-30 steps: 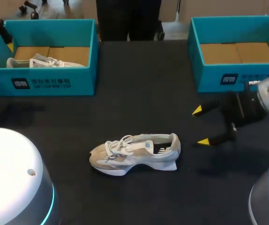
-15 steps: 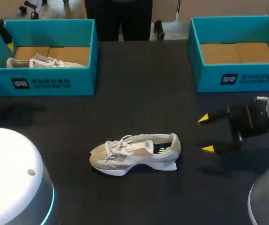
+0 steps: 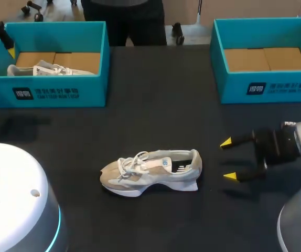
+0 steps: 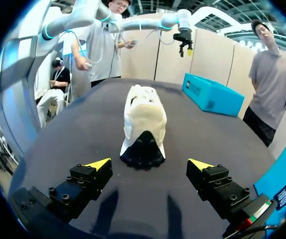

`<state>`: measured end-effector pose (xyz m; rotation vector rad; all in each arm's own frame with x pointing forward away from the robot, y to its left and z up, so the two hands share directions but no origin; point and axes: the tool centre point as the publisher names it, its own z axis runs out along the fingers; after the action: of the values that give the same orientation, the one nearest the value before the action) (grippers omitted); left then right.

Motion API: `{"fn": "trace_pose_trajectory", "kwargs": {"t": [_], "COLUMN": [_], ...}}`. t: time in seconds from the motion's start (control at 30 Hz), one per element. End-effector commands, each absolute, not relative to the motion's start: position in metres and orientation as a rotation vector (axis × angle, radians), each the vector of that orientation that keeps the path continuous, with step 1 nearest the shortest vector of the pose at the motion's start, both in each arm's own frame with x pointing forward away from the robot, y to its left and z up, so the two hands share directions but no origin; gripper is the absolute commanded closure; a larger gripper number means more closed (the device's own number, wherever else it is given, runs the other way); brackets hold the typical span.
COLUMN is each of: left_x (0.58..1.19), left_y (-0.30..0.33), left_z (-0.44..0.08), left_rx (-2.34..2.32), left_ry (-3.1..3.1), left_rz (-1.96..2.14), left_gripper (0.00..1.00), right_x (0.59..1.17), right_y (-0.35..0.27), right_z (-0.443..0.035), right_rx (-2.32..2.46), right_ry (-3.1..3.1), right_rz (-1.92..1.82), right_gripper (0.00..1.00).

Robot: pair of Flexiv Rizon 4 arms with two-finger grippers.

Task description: Take the shoe out of the shoebox, open the shoe tongue, remove and reinsert the insole, then place the shoe into the shoebox

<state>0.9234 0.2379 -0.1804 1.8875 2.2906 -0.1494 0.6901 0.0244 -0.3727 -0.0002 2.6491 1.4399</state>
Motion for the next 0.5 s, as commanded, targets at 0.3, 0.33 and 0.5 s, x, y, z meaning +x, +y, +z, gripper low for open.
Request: {"fn": "trace_pose_trajectory", "kwargs": {"t": [0.3, 0.33, 0.5], "left_x": [0.922, 0.922, 0.922], "left_y": [0.238, 0.238, 0.238], "left_z": [-0.18, -0.18, -0.18], "left_rx": [1.887, 1.887, 1.887], "left_ry": [2.29, 2.29, 2.29], "left_rz": [-0.141, -0.141, -0.141], "left_gripper": [0.0, 0.0, 0.0], "right_x": [0.688, 0.689, 0.689], "right_y": [0.031, 0.032, 0.032], "right_z": [-0.393, -0.393, -0.393], "right_rx": [0.06, 0.084, 0.084], "right_ry": [2.657, 2.634, 2.634], "right_rz": [1.468, 1.471, 1.471], "right_gripper": [0.0, 0.0, 0.0]}}
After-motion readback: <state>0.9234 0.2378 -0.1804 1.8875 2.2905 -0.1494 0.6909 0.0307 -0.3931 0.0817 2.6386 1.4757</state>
